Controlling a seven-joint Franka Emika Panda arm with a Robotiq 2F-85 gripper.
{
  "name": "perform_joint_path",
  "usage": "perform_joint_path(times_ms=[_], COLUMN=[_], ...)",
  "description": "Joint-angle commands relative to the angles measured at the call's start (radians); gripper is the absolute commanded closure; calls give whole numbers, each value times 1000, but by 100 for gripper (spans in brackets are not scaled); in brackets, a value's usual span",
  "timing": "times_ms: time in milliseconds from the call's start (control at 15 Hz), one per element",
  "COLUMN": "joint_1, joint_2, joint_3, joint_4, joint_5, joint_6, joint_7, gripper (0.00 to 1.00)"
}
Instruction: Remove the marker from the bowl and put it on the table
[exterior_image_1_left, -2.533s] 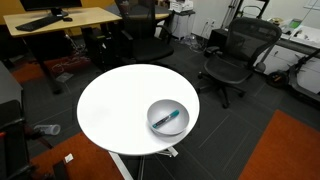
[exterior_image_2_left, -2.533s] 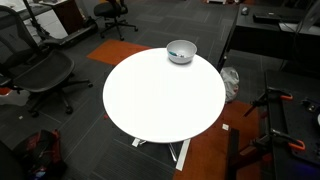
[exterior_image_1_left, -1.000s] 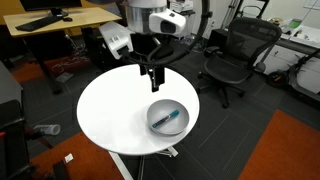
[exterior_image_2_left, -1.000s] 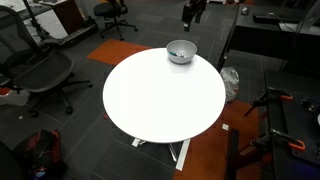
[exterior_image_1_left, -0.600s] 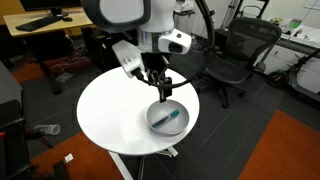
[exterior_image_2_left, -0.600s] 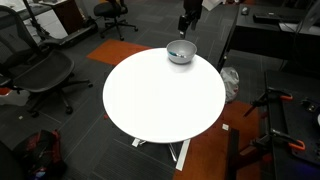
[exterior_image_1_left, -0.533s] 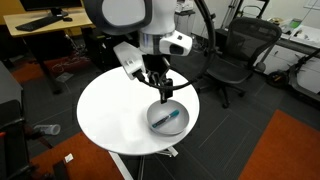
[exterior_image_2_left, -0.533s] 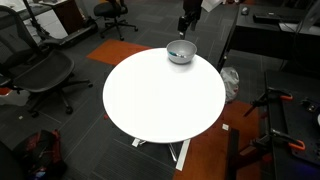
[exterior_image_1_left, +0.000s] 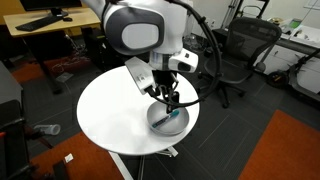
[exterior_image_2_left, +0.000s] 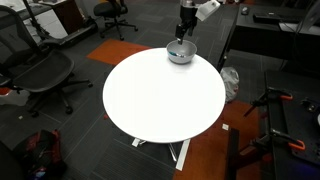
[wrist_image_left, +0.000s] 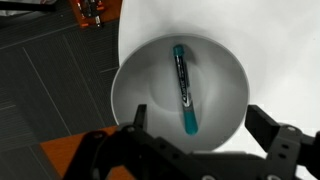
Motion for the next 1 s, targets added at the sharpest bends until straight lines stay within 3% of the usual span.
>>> perform_joint_path(times_ms=[0,933], joint_1=[-22,-46], joint_2=[57,212], joint_3=[18,36], joint_4=[59,185], joint_5=[21,23], joint_6=[-3,-14], joint_7=[-20,-17], gripper=[0,0])
